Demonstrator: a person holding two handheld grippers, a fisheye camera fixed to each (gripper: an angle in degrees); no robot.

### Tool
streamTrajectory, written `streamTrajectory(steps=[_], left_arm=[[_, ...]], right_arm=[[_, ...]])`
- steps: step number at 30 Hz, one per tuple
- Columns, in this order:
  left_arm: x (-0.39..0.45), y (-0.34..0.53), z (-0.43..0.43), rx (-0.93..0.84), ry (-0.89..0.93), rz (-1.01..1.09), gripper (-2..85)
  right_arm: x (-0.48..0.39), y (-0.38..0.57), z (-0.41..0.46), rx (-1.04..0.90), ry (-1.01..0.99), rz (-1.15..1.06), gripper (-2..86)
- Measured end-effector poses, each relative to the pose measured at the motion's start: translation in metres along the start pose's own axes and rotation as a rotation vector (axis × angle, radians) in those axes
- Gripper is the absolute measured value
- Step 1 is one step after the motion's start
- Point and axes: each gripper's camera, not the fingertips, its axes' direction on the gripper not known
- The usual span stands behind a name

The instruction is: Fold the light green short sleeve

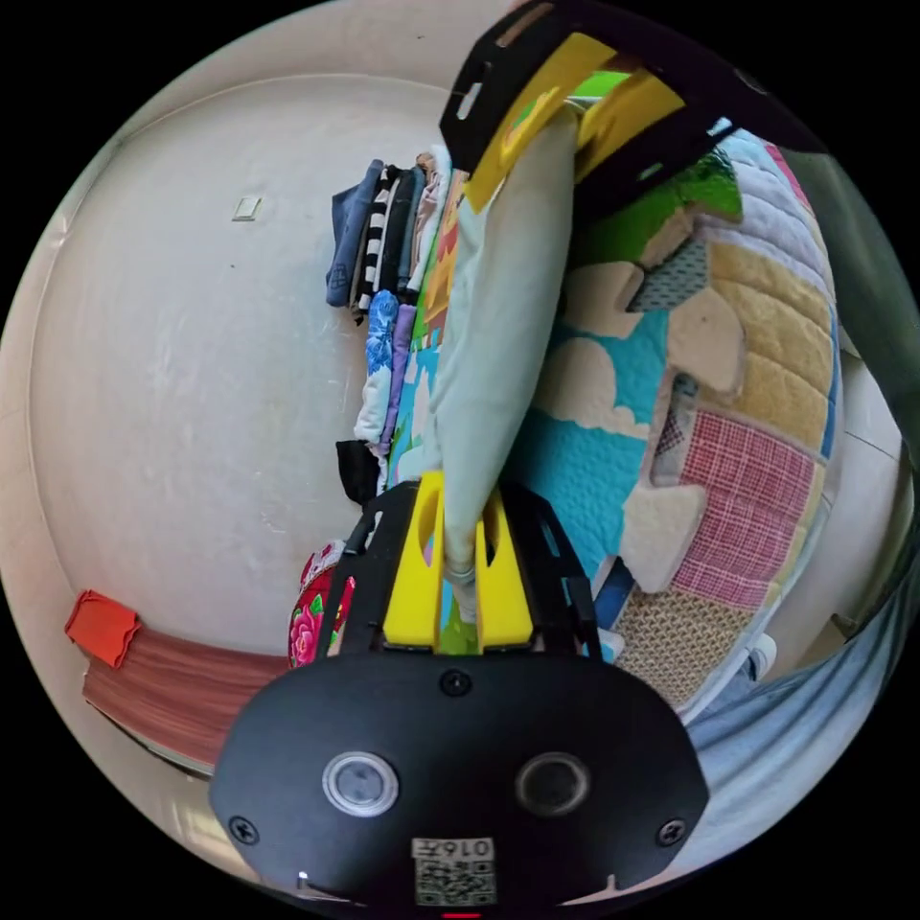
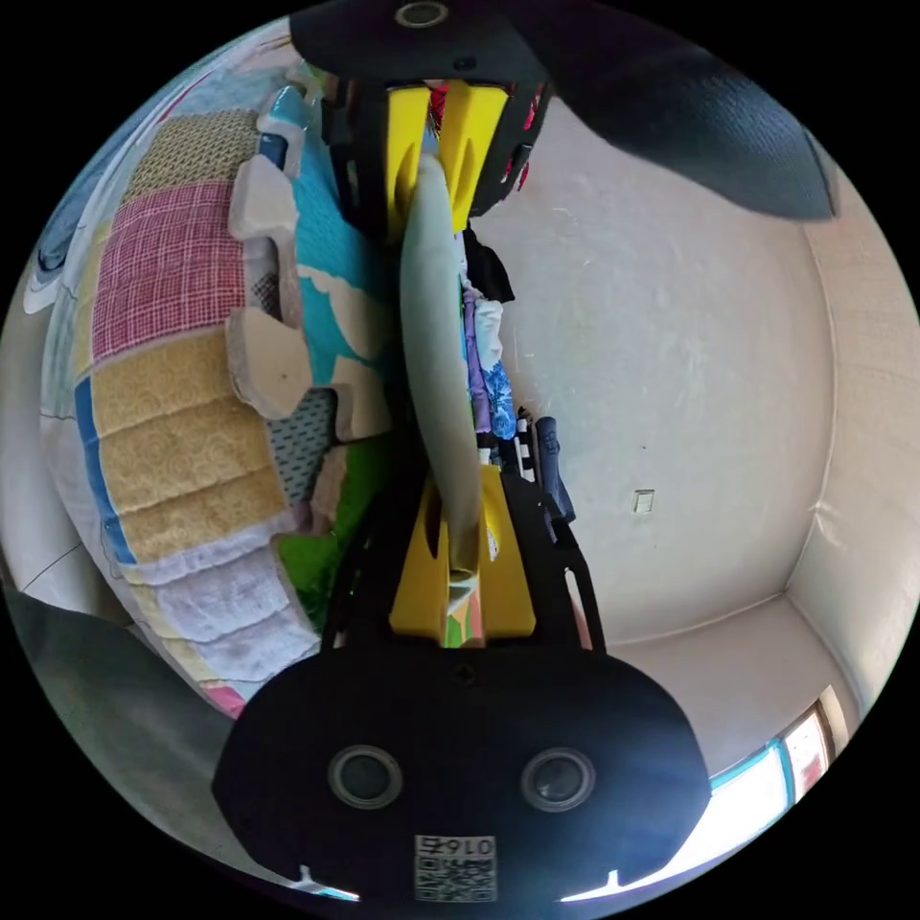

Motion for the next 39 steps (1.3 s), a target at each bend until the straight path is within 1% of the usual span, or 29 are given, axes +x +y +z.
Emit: streamTrajectory(steps=[5, 7, 10, 13, 15, 18, 22, 25, 28, 30, 32, 35, 37, 39], left_arm=[[-0.015, -0.009, 0.006, -0.002, 0.0, 0.037, 1.1], [-0.024, -0.011, 0.007, 0.002, 0.019, 0.035, 0.5], [-0.043, -0.011, 0.005, 0.011, 0.049, 0.05, 0.0], [-0.068, -0.008, -0.007, 0.026, 0.044, 0.079, -0.1], [-0.091, -0.004, -0.018, 0.023, 0.088, 0.109, -0.1], [-0.121, -0.001, -0.03, 0.014, 0.188, 0.145, -0.1], [-0.162, 0.001, -0.046, -0.013, 0.273, 0.177, -0.1], [-0.204, 0.002, -0.056, -0.027, 0.355, 0.202, -0.1], [-0.26, 0.002, -0.049, -0.034, 0.481, 0.215, 0.0], [-0.315, 0.0, -0.027, -0.05, 0.593, 0.216, 0.0], [-0.353, 0.0, 0.0, -0.069, 0.662, 0.219, 0.0], [-0.412, -0.002, 0.065, -0.114, 0.734, 0.22, 0.0], [-0.447, -0.008, 0.12, -0.185, 0.702, 0.203, -0.1], [-0.501, -0.016, 0.2, -0.266, 0.534, 0.169, -0.1]], right_arm=[[0.006, -0.017, 0.023, 0.009, 0.101, -0.053, 5.0], [0.014, -0.026, 0.031, -0.001, 0.075, -0.051, 3.9], [0.037, -0.038, 0.04, 0.025, -0.02, -0.019, 3.0], [0.054, -0.047, 0.046, 0.099, 0.012, -0.067, 2.6], [0.065, -0.052, 0.048, 0.135, -0.002, -0.116, 2.4], [0.093, -0.067, 0.053, 0.152, -0.16, -0.175, 2.2], [0.142, -0.091, 0.069, 0.164, -0.397, -0.226, 2.1], [0.178, -0.111, 0.084, 0.181, -0.577, -0.257, 2.2], [0.211, -0.133, 0.108, 0.222, -0.735, -0.314, 2.3], [0.23, -0.15, 0.129, 0.248, -0.834, -0.345, 2.2], [0.253, -0.18, 0.165, 0.281, -0.928, -0.365, 2.5], [0.271, -0.223, 0.216, 0.309, -0.969, -0.386, 2.4], [0.275, -0.253, 0.252, 0.33, -0.949, -0.405, 2.1], [0.274, -0.291, 0.291, 0.316, -0.861, -0.433, 2.1]])
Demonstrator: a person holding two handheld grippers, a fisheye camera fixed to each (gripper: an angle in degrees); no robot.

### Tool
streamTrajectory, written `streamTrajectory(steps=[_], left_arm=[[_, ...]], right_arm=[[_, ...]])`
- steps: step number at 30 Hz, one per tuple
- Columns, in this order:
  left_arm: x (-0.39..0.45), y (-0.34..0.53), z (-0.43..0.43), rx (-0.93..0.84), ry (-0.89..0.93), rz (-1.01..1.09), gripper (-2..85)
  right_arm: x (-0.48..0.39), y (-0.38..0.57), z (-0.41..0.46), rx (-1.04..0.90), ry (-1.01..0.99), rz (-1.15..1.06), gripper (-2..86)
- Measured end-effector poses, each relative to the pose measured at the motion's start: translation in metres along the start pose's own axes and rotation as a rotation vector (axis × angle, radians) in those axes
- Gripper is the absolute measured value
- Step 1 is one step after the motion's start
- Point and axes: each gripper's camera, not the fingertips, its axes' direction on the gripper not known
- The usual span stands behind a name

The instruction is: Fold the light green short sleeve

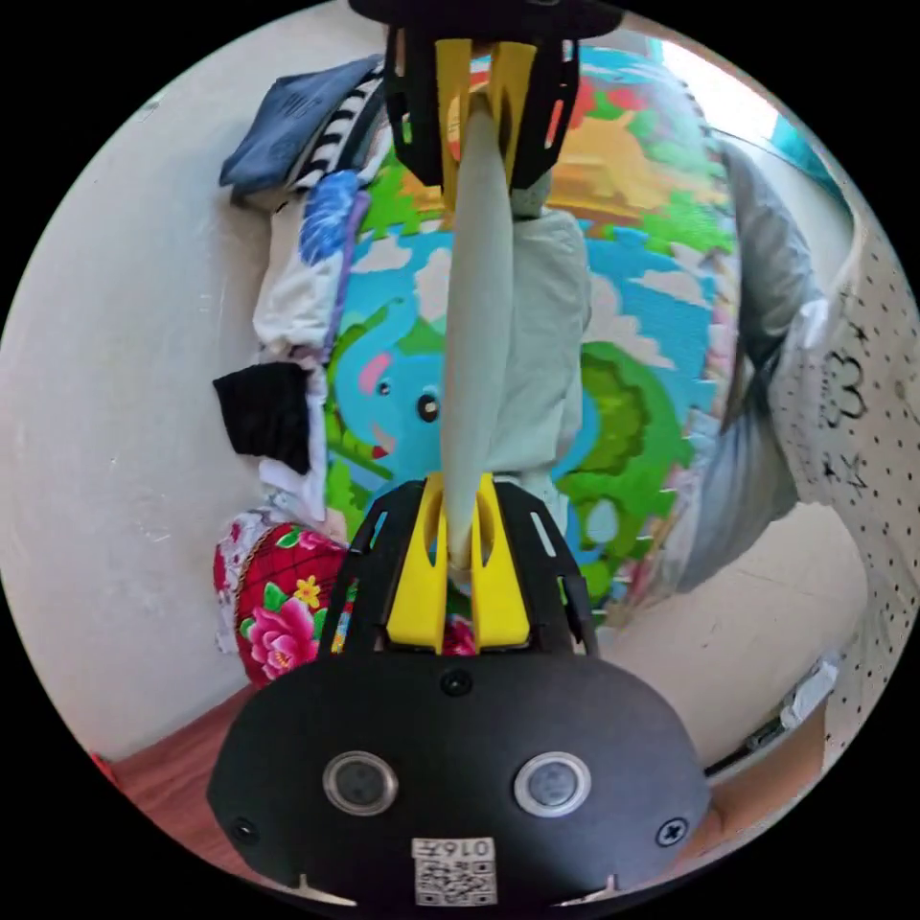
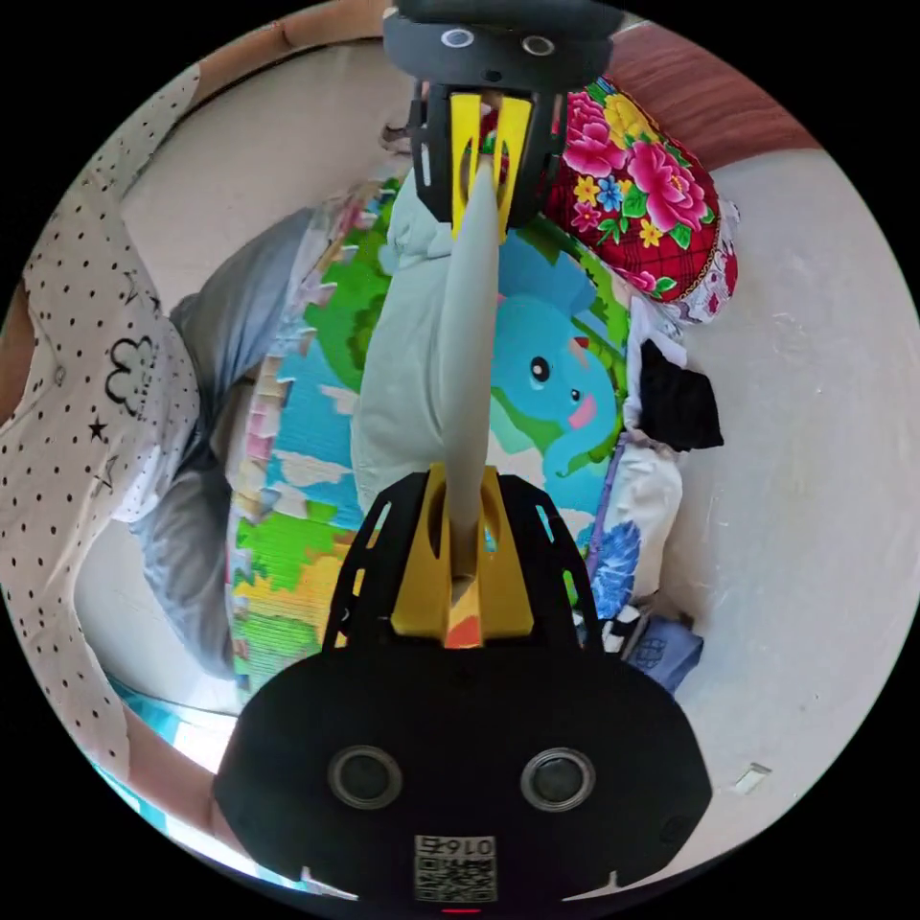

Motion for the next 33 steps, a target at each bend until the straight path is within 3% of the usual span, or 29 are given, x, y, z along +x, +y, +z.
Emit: streamTrajectory(steps=[1, 3, 5, 8, 9, 13, 16, 17, 19, 22, 24, 28, 31, 33], left_arm=[[-0.024, -0.002, 0.008, -0.007, -0.062, -0.023, -0.1], [-0.118, -0.003, 0.039, 0.012, -0.352, -0.153, -0.1], [-0.172, -0.001, 0.068, 0.059, -0.596, -0.232, -0.1], [-0.212, 0.001, 0.147, 0.151, -1.007, -0.194, -0.1], [-0.226, -0.004, 0.186, 0.134, -1.029, -0.238, -0.2], [-0.24, -0.037, 0.293, 0.027, -0.926, -0.318, -0.2], [-0.235, -0.051, 0.345, -0.027, -0.706, -0.291, -0.2], [-0.237, -0.046, 0.353, -0.036, -0.651, -0.31, -0.2], [-0.237, -0.03, 0.352, -0.015, -0.718, -0.341, -0.1], [-0.238, -0.001, 0.348, -0.045, -0.736, -0.273, 0.0], [-0.243, 0.025, 0.346, -0.177, -0.788, -0.261, -0.4], [-0.259, 0.084, 0.319, -0.283, -0.765, -0.415, -0.9], [-0.277, 0.137, 0.263, -0.138, -0.576, -0.727, -0.9], [-0.281, 0.173, 0.21, 0.187, -0.283, -0.929, -0.9]], right_arm=[[0.033, -0.013, 0.02, -0.04, 0.1, 0.022, 2.1], [0.081, -0.028, 0.049, -0.089, 0.344, 0.024, 2.2], [0.149, -0.045, 0.096, -0.144, 0.696, 0.101, 2.2], [0.214, -0.071, 0.181, -0.222, 0.956, 0.209, 2.3], [0.222, -0.077, 0.203, -0.234, 0.991, 0.209, 2.3], [0.237, -0.113, 0.382, -0.407, 1.161, 0.12, 2.3], [0.204, -0.13, 0.468, -0.49, 1.0, 0.043, 2.6], [0.191, -0.128, 0.487, -0.506, 1.046, 0.008, 2.7], [0.178, -0.112, 0.499, -0.479, 1.092, -0.029, 2.8], [0.163, -0.081, 0.494, -0.388, 0.894, 0.014, 3.1], [0.154, -0.059, 0.492, -0.352, 0.77, 0.057, 3.3], [0.119, 0.014, 0.489, -0.261, 0.537, 0.115, 2.4], [0.097, 0.094, 0.471, -0.061, 0.444, 0.322, 1.4], [0.086, 0.153, 0.46, 0.055, 0.373, 0.485, 1.7]])
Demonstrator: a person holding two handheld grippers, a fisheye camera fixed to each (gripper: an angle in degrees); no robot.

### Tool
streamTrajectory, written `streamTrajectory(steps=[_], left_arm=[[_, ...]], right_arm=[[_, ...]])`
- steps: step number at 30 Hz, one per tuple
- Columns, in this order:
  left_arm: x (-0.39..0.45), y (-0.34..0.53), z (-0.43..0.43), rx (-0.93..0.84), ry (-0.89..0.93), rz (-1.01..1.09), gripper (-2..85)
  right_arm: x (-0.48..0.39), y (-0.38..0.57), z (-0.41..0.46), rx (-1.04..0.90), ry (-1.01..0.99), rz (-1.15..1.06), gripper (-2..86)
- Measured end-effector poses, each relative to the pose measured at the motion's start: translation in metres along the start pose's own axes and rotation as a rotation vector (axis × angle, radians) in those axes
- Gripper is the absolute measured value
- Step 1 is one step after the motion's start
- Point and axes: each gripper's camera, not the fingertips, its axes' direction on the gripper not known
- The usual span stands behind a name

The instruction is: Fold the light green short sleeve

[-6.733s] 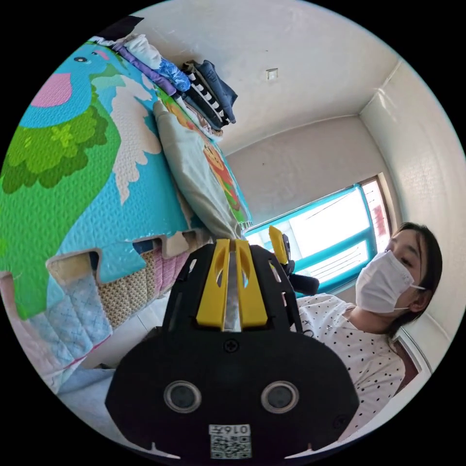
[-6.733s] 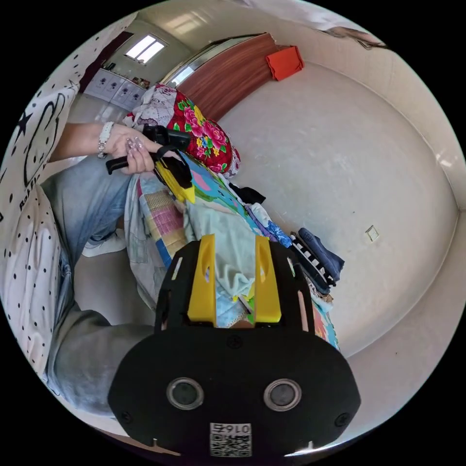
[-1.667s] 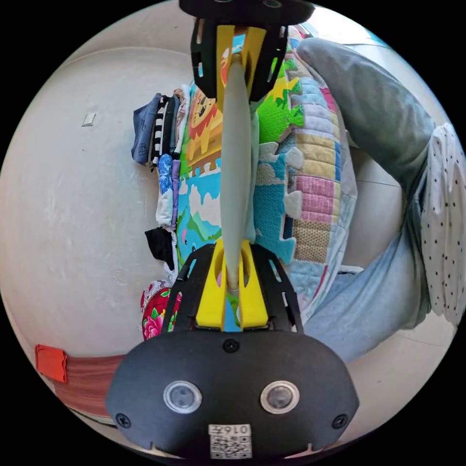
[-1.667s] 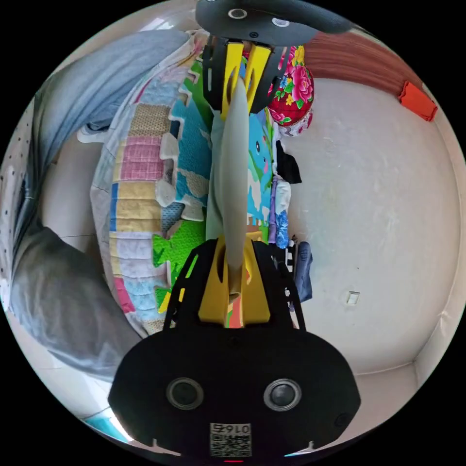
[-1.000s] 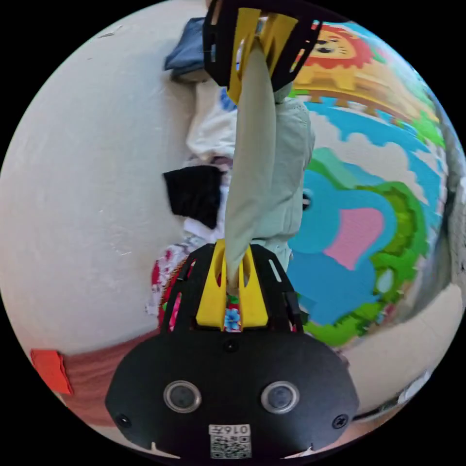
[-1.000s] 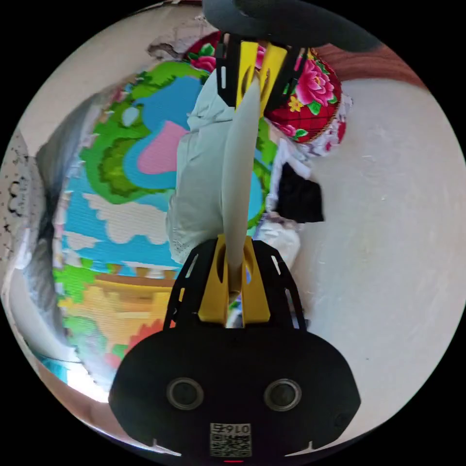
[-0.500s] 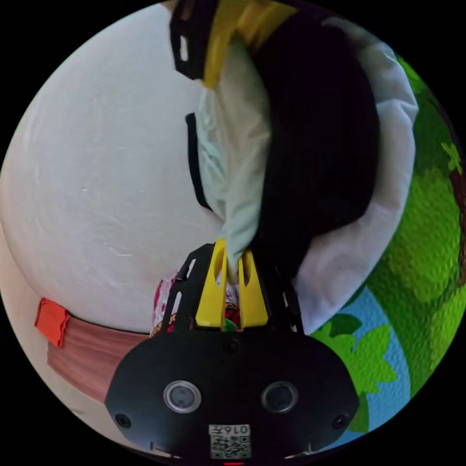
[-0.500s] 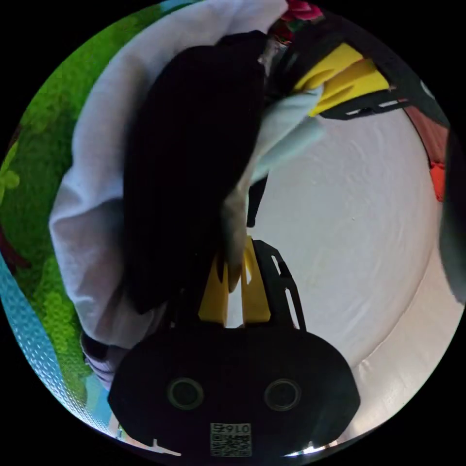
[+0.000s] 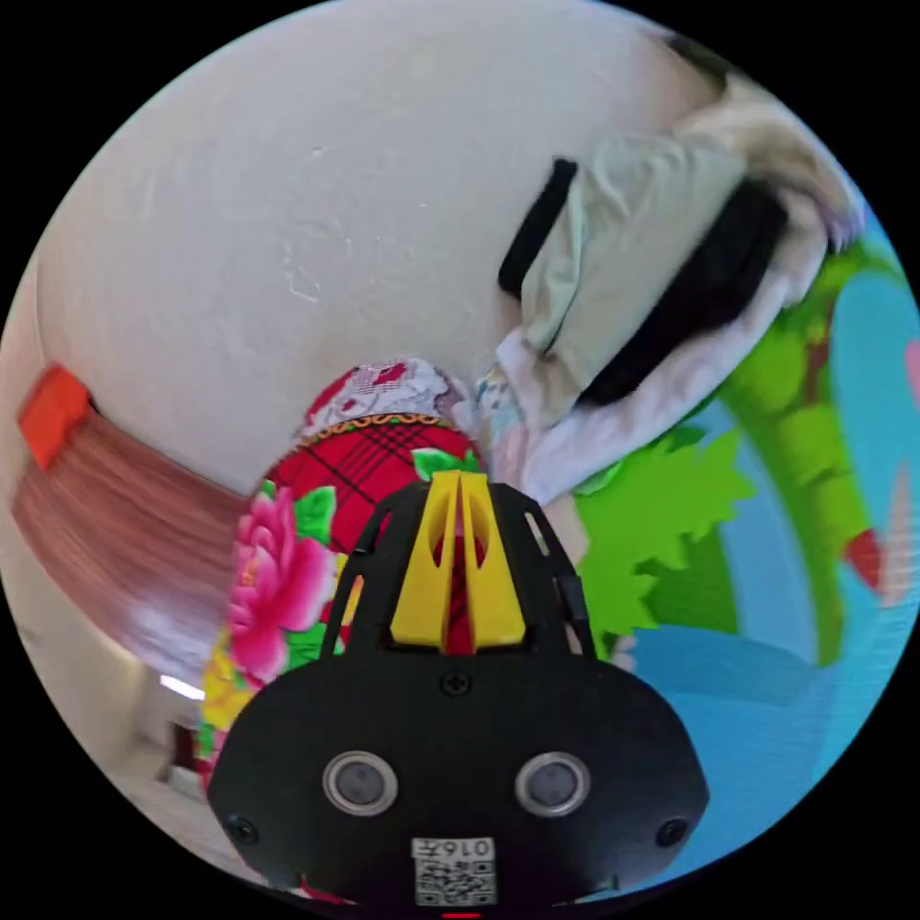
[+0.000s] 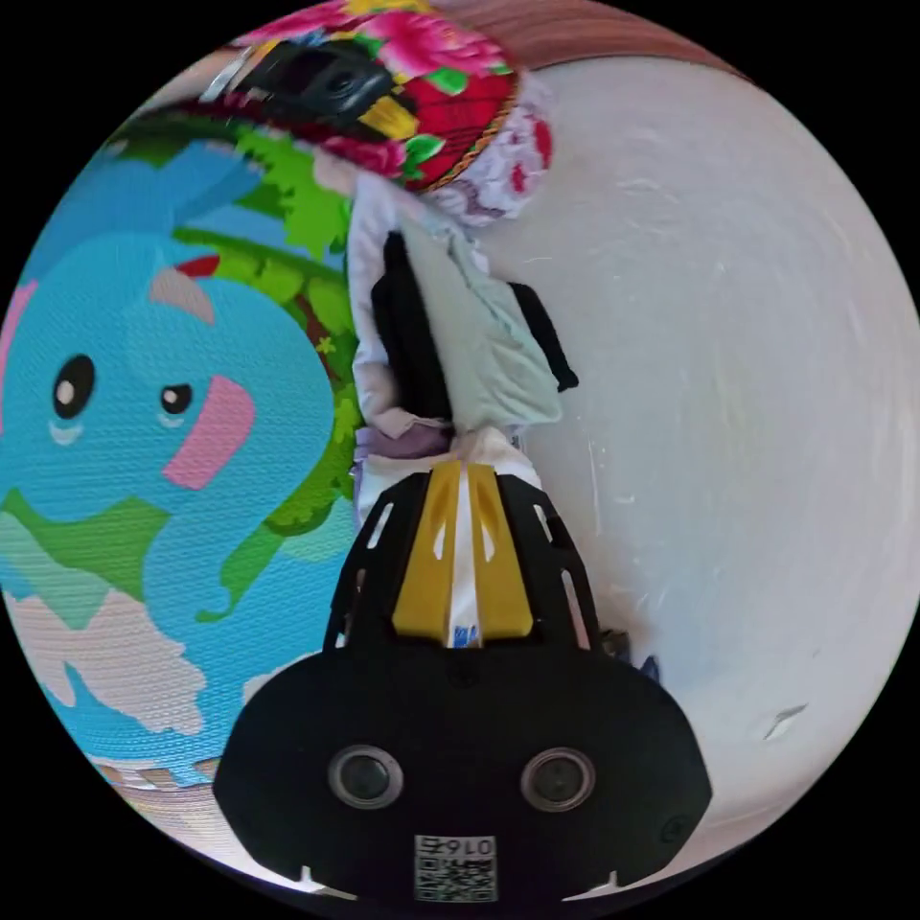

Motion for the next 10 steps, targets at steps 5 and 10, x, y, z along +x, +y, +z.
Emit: streamTrajectory(steps=[5, 10], left_arm=[[-0.001, -0.015, -0.065, 0.182, 0.647, -0.194, -0.5], [0.051, -0.058, -0.079, 0.142, 0.808, -0.413, 6.7]], right_arm=[[0.052, 0.21, -0.029, 0.258, -0.2, 0.658, 2.8], [0.041, 0.392, 0.009, 0.214, -0.173, 1.175, 6.6]])
